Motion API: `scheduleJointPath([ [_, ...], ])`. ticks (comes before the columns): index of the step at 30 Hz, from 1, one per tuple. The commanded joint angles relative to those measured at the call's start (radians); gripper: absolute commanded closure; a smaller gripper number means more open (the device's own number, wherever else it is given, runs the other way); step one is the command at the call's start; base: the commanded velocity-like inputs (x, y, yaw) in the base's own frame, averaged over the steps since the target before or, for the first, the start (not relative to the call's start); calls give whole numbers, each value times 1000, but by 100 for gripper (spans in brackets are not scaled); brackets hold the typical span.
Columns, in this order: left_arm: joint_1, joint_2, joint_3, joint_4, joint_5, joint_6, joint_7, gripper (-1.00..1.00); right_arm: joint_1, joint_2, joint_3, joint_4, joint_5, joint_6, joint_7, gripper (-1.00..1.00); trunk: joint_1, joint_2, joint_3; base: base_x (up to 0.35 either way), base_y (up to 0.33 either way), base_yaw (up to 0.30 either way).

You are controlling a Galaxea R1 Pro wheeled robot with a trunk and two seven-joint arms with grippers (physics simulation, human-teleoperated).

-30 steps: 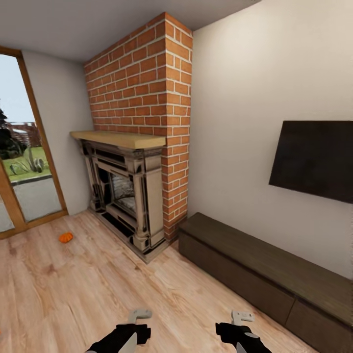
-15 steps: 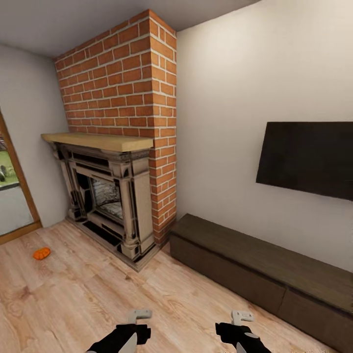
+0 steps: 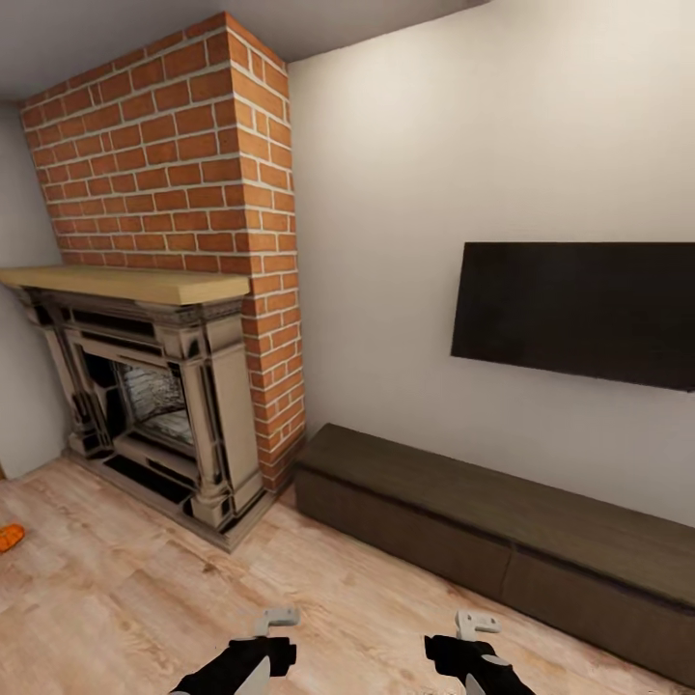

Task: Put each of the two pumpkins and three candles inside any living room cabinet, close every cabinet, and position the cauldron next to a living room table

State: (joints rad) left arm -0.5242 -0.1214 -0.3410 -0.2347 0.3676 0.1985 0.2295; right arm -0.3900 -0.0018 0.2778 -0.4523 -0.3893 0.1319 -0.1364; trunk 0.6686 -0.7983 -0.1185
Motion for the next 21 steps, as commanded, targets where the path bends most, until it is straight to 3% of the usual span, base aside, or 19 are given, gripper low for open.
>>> scheduleJointPath([
  [1, 0, 0, -9, -2, 9, 5, 8, -100, -1, -1, 7, -2, -6, 5, -8, -100, 0, -1, -1, 4, -292, -275],
  [11, 0, 0, -9, -2, 8, 4, 10, -100, -1, -1, 7, -2, -6, 5, -8, -100, 0, -1, 4, 1, -312, -266],
  [21, 0, 0, -9, -2, 8, 4, 10, -100, -1, -1, 9, 8, -1, 5, -6, -100, 0, -1, 5, 0, -319, -48],
])
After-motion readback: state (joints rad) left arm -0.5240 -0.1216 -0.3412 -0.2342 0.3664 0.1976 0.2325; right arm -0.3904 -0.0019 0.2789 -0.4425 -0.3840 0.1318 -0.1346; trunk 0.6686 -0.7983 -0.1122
